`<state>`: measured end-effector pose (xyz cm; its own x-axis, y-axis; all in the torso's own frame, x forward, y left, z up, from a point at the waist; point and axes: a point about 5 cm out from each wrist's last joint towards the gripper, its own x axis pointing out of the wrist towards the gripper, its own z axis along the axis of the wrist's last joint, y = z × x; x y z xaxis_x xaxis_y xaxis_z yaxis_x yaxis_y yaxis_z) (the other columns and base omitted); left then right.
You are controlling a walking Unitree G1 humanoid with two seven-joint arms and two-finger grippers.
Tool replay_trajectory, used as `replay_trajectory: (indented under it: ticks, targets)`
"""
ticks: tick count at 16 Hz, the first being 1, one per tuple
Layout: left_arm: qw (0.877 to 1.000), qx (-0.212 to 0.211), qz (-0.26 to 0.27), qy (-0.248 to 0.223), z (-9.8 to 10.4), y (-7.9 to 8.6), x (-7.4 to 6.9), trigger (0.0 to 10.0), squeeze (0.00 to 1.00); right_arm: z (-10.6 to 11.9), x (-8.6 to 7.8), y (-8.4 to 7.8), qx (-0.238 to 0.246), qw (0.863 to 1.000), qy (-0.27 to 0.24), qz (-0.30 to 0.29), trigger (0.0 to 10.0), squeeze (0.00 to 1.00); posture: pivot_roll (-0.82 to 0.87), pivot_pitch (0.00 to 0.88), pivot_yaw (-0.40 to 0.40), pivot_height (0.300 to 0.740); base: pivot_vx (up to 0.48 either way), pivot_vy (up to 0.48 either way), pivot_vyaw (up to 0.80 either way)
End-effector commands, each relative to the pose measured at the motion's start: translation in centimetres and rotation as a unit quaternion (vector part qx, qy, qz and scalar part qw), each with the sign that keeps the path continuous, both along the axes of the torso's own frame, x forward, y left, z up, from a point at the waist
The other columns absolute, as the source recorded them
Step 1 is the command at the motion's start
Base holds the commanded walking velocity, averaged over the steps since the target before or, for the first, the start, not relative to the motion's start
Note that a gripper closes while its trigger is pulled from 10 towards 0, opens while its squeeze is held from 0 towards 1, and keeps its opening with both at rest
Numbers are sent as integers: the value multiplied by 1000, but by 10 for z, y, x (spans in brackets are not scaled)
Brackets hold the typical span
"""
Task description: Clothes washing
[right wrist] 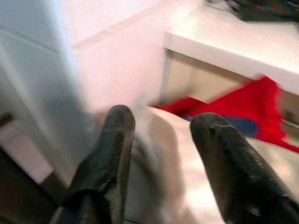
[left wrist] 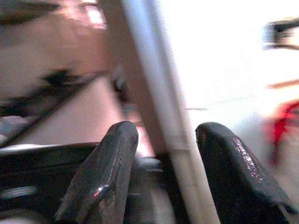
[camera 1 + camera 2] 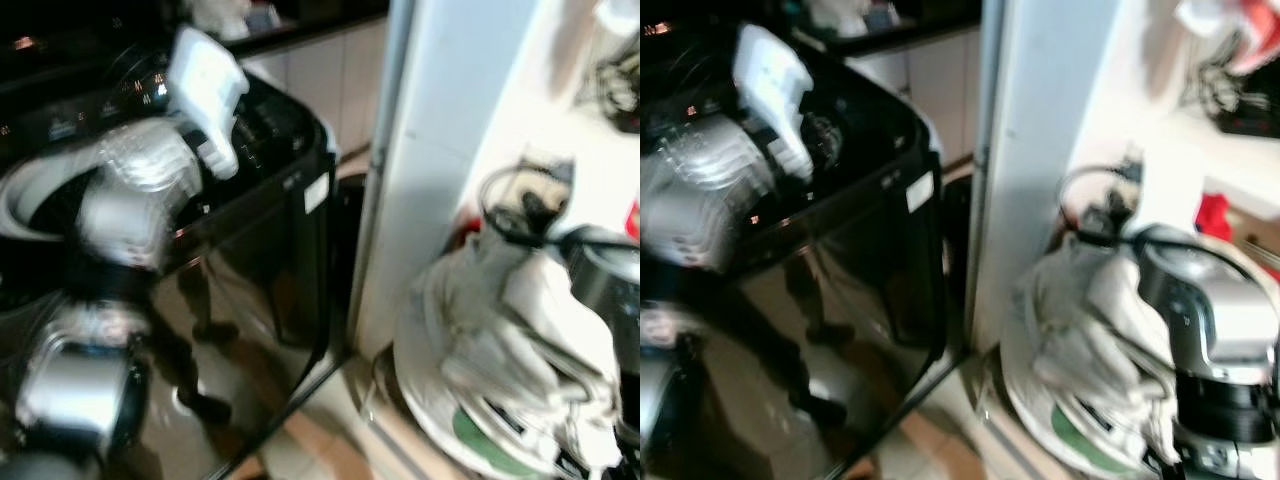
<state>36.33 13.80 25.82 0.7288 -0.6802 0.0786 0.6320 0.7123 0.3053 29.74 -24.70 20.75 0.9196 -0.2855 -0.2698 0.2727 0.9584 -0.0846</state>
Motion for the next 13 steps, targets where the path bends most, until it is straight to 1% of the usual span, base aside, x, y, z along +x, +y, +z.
replay_trajectory:
  ticks: [1, 2, 3, 5, 7, 8, 9, 10, 11, 12, 13]
  targets:
    - [999, -5, -47, -10, 6, -14, -12, 10000, 0, -5, -5, -9, -4, 1000, 10, -25, 10000, 1000, -92, 0, 55, 740, 0, 0, 0]
    - [998, -5, -67, 0, 2, -20, -18, 10000, 0, -7, -7, -10, -7, 1000, 18, -23, 10000, 1000, -99, 0, 57, 740, 0, 0, 0]
    - [993, -12, -116, 32, -6, -30, -34, 10000, 0, -9, -15, -13, -9, 999, 36, -8, 10000, 1000, -104, 0, 61, 740, 0, 0, 0]
    - [986, -19, -159, 56, -10, -36, -48, 10000, 0, -11, -21, -15, -4, 998, 60, 27, 10000, 1000, -110, 0, 65, 740, 0, 0, 0]
    - [972, -21, -216, 83, -15, -40, -64, 10000, 0, -12, -26, -17, -2, 994, 83, 71, 10000, 1000, -110, 0, 65, 740, 0, 0, 0]
    - [971, -17, -223, 89, -17, -40, -67, 10000, 0, -11, -27, -18, 0, 993, 83, 80, 10000, 1000, -110, 0, 65, 740, 0, 0, 0]
    - [968, -14, -230, 98, -19, -41, -71, 10000, 0, -8, -29, -18, 2, 992, 78, 102, 10000, 1000, -108, 0, 62, 740, 0, 0, 0]
    - [966, -13, -236, 105, -20, -41, -74, 10000, 0, -5, -30, -17, 4, 989, 77, 123, 10000, 816, -108, 0, 61, 740, 0, 0, 0]
    - [955, -3, -266, 132, -25, -41, -86, 10000, 0, -3, -39, -18, -5, 980, 99, 173, 10000, 0, -111, 0, 61, 740, 0, 0, 0]
    - [951, 2, -273, 142, -27, -41, -89, 10000, 0, -5, -41, -22, -17, 977, 115, 178, 10000, 0, -112, 0, 60, 740, 0, 0, 0]
    - [947, 4, -281, 154, -29, -42, -92, 10000, 0, -7, -43, -27, -15, 976, 124, 177, 10000, 0, -112, 0, 60, 740, 0, 0, 0]
